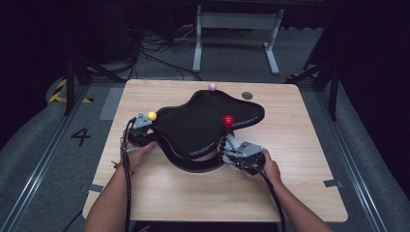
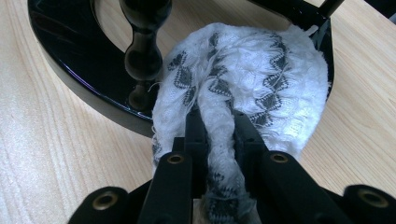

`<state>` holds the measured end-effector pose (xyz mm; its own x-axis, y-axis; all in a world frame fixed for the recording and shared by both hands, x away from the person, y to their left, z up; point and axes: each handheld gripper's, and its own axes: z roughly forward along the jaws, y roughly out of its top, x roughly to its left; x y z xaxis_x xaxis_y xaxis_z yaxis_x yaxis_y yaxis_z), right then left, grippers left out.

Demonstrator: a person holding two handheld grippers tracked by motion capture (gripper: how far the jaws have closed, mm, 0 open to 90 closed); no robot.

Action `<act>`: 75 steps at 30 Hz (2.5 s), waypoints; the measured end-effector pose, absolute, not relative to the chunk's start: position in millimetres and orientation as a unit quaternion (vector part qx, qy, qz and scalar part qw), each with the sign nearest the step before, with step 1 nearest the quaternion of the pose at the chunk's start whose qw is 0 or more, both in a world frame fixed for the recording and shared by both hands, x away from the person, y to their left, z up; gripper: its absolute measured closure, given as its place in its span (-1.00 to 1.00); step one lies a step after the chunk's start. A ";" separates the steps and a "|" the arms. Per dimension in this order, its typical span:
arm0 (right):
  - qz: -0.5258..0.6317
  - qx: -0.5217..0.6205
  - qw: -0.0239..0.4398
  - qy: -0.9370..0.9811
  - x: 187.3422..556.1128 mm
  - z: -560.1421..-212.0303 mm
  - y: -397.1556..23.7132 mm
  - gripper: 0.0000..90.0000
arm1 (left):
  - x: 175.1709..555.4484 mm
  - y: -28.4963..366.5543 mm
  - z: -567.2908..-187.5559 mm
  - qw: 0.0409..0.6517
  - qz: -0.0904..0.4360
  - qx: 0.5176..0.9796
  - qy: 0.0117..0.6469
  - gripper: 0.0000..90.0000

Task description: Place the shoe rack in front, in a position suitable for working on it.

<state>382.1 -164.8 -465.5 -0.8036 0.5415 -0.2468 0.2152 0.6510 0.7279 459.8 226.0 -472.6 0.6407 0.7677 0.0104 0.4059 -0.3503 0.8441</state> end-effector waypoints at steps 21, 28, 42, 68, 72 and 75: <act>0.372 0.188 0.206 0.886 369.8 -456.7 -165.0 0.77 | 456.5 220.4 -476.8 0.432 0.201 0.794 0.376 0.64; 0.376 0.212 0.200 0.879 371.9 -457.2 -178.8 0.77 | 454.6 210.9 -477.0 0.431 0.201 0.796 0.374 0.65; 0.478 0.187 0.231 0.827 340.0 -409.1 -197.8 0.78 | 453.7 210.4 -476.7 0.425 0.208 0.799 0.370 0.65; 0.415 0.145 0.196 0.876 341.2 -455.1 -173.7 0.77 | 451.8 209.5 -476.8 0.426 0.211 0.797 0.373 0.64; 0.410 0.148 0.185 0.881 341.9 -463.0 -168.3 0.77 | 451.6 210.0 -476.5 0.424 0.213 0.799 0.370 0.64; 0.400 0.151 0.185 0.885 342.7 -465.4 -165.7 0.77 | 451.4 210.1 -476.7 0.426 0.212 0.797 0.371 0.64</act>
